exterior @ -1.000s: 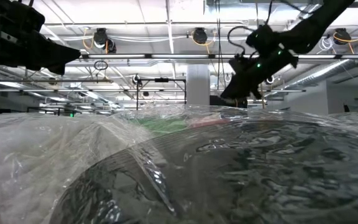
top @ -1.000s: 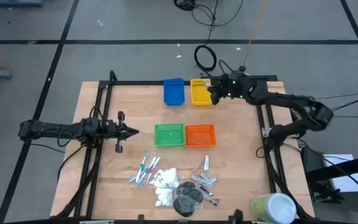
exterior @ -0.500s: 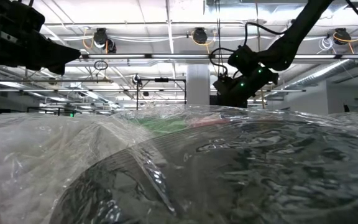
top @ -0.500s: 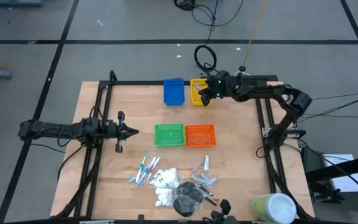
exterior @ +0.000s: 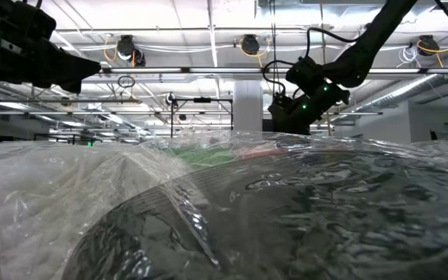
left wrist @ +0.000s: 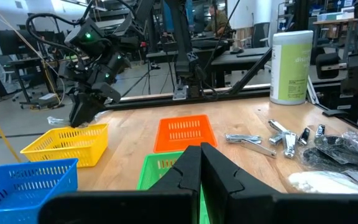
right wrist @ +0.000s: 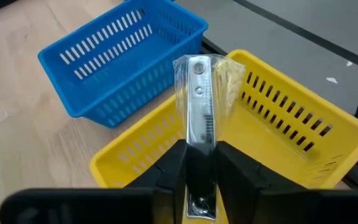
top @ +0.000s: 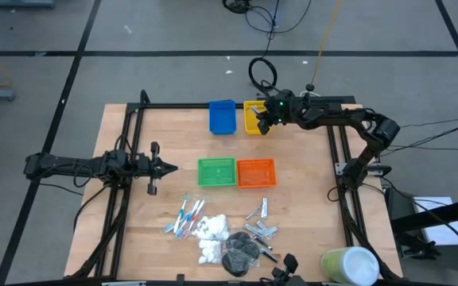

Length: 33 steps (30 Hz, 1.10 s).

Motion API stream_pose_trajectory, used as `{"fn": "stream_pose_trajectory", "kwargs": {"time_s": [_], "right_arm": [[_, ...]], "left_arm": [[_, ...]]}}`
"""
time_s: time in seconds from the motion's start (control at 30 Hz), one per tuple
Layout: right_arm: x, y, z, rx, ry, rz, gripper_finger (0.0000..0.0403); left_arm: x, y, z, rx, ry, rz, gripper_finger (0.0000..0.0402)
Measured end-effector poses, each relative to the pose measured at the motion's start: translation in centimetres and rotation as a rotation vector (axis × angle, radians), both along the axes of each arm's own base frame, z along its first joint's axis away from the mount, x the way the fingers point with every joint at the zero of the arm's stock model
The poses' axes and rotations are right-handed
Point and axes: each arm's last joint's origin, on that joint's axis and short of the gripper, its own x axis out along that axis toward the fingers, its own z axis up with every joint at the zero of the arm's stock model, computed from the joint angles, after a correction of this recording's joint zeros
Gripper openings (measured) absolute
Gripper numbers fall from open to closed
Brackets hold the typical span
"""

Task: Pick & Place Travel size toiletries
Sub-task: Put the nail cutter into the yellow bin

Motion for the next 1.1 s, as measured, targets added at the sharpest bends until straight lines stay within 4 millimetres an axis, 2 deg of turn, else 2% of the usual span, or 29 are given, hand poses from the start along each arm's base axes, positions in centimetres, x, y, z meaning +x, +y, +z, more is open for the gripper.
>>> {"fn": "stream_pose_trajectory", "kwargs": {"time_s": [0.4, 0.7, 0.8, 0.93, 1.0, 1.1], "right_arm": [[0.0, 0.0, 0.0, -0.011, 0.006, 0.008, 0.0093], [0.1, -0.1, 0.2, -0.034, -0.009, 0.019, 0.0174], [0.2, 0.2, 0.8, -0.051, -0.04, 0.104, 0.0195], [0.6, 2.5, 3.7, -0.136, -0.083, 0.219, 0.0205], [0.6, 4.6, 5.6, -0.187, -0.092, 0.293, 0.0205], [0.6, 8.8, 8.5, -0.279, -0.095, 0.384, 0.0202]], "left_arm": [[0.0, 0.0, 0.0, 0.0, 0.0, 0.0, 0.0005], [0.0, 0.0, 0.0, 0.0, 0.0, 0.0, 0.0006], [0.0, 0.0, 0.0, 0.0, 0.0, 0.0, 0.0006], [0.0, 0.0, 0.0, 0.0, 0.0, 0.0, 0.0006], [0.0, 0.0, 0.0, 0.0, 0.0, 0.0, 0.0005], [0.0, 0.0, 0.0, 0.0, 0.0, 0.0, 0.0005]]}}
